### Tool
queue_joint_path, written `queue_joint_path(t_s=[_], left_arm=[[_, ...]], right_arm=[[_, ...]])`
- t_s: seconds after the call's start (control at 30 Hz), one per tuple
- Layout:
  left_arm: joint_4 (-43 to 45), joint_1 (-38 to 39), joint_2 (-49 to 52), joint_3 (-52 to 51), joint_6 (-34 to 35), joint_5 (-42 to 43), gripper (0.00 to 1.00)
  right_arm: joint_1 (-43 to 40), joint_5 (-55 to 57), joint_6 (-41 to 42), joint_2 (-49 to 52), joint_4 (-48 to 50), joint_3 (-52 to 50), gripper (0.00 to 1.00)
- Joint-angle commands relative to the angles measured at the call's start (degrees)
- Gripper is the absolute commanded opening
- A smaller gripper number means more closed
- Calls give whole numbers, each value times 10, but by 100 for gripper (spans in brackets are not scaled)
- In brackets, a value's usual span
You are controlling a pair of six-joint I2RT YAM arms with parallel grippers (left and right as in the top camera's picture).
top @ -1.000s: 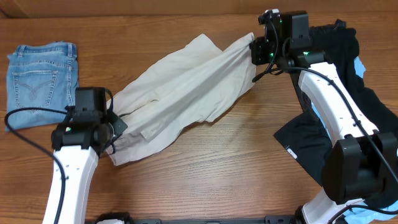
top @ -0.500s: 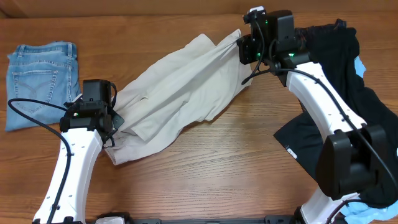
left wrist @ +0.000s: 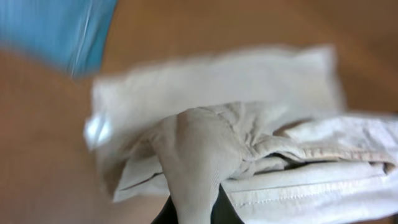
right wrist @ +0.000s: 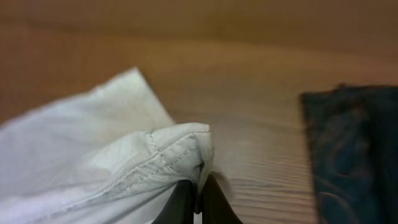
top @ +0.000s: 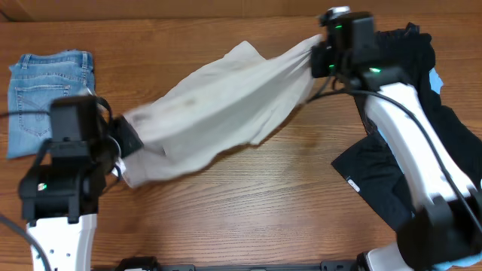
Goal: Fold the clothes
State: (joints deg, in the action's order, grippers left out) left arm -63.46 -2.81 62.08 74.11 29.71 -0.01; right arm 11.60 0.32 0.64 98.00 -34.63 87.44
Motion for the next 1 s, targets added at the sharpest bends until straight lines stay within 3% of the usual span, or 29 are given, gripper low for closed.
queue_joint_path(t_s=[0.0, 0.13, 0.33, 0.5, 0.7, 0.97], left_arm=[[52, -10, -1, 88, -86, -22, 4], [62, -10, 22, 172, -126, 16, 4], [-46, -10, 35, 363, -180, 16, 4], [-109, -10, 28, 449, -186, 43, 4], [-91, -10, 54, 456, -195, 42, 4], [3, -10, 265, 456, -208, 46, 4]], right_arm=[[-27, 51, 39, -150, -26, 23, 4], [-27, 98, 40, -259, -61, 23, 4], [-27, 117, 46, -433, -68, 23, 4], [-27, 139, 45, -505, -66, 31, 4], [-27, 157, 40, -485, -53, 46, 4], [-36, 157, 37, -250, -29, 46, 4]])
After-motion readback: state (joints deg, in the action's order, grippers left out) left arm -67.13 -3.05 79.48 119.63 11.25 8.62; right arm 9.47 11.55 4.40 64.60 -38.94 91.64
